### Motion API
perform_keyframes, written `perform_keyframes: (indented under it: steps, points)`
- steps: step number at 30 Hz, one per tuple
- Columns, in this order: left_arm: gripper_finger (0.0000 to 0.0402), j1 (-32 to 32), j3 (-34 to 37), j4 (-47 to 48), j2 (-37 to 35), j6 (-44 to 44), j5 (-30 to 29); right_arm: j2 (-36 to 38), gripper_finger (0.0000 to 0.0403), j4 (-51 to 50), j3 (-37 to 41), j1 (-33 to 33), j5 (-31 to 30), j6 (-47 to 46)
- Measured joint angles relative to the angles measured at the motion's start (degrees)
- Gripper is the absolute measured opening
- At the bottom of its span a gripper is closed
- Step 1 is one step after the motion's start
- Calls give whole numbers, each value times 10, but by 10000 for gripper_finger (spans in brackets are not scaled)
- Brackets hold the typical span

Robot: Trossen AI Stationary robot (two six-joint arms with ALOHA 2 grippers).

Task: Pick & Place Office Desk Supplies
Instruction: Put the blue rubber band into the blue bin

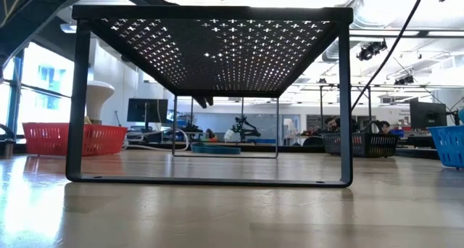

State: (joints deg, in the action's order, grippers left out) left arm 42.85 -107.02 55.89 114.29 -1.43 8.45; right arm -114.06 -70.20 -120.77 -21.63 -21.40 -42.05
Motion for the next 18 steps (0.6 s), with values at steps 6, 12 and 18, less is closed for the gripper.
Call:
perform_keyframes:
  steps: [6,12,18]
  points:
    - [150,-4,0,20,1,-44,-10,0,166,68,0,2,28,-6]
    - [150,-13,11,37,1,-22,-31,-4,166,106,0,8,36,-37]
    - [150,-31,33,3,1,15,-31,-4,166,136,0,6,34,-49]
